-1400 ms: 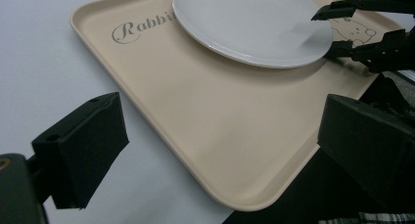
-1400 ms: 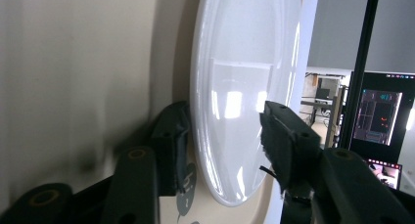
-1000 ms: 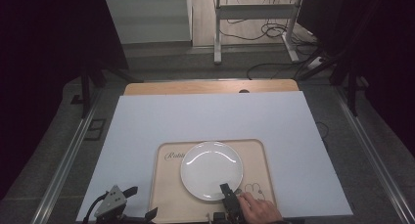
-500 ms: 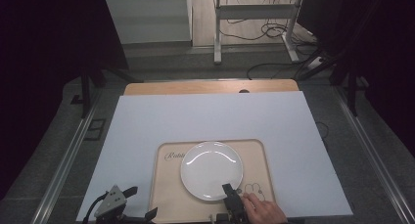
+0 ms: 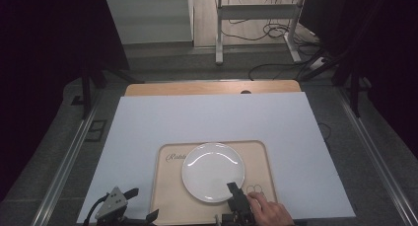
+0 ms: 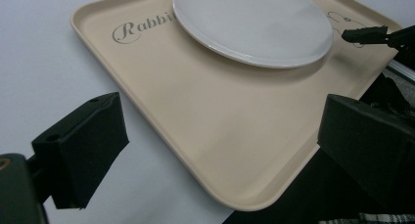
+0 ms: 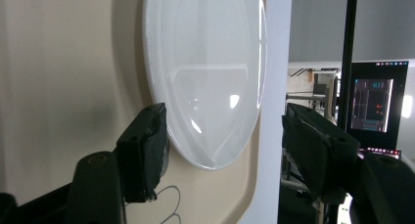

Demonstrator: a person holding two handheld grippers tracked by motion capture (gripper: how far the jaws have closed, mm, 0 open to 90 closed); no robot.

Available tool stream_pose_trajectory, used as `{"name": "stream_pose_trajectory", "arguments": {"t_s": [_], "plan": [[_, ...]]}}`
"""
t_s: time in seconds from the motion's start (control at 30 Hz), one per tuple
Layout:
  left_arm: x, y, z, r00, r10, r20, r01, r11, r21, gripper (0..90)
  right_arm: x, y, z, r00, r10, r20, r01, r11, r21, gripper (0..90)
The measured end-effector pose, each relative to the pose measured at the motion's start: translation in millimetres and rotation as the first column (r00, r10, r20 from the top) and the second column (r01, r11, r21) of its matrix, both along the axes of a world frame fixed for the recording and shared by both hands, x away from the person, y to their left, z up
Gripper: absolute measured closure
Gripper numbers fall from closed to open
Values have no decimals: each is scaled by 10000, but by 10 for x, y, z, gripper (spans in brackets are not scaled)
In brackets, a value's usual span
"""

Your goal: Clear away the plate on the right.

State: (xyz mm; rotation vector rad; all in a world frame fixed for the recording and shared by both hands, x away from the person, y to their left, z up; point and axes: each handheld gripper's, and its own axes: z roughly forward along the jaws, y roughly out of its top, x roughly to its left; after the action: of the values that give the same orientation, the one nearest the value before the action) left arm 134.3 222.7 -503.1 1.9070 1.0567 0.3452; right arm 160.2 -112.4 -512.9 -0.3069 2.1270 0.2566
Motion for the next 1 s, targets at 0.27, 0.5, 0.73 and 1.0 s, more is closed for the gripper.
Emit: {"name": "stream_pose_trajectory", "arguments": {"t_s": [0.27,0.5,0.73,1.0], "plan": [[0,-1,0,10000,0,-3,0,10000,-6,41,36,-46,36,9986,-514,121,510,9981,359,282],[0,1,0,10000,-3,-5,3,10000,-11,41,73,-80,51,9975,-712,20,710,9957,590,263],[-2,2,0,10000,-2,1,2,10000,-22,41,103,-122,81,9965,-826,-120,833,9922,930,255],[-1,1,0,10000,-2,-1,2,10000,-18,41,138,-180,140,9927,-1141,-392,1186,9829,1410,251]]}}
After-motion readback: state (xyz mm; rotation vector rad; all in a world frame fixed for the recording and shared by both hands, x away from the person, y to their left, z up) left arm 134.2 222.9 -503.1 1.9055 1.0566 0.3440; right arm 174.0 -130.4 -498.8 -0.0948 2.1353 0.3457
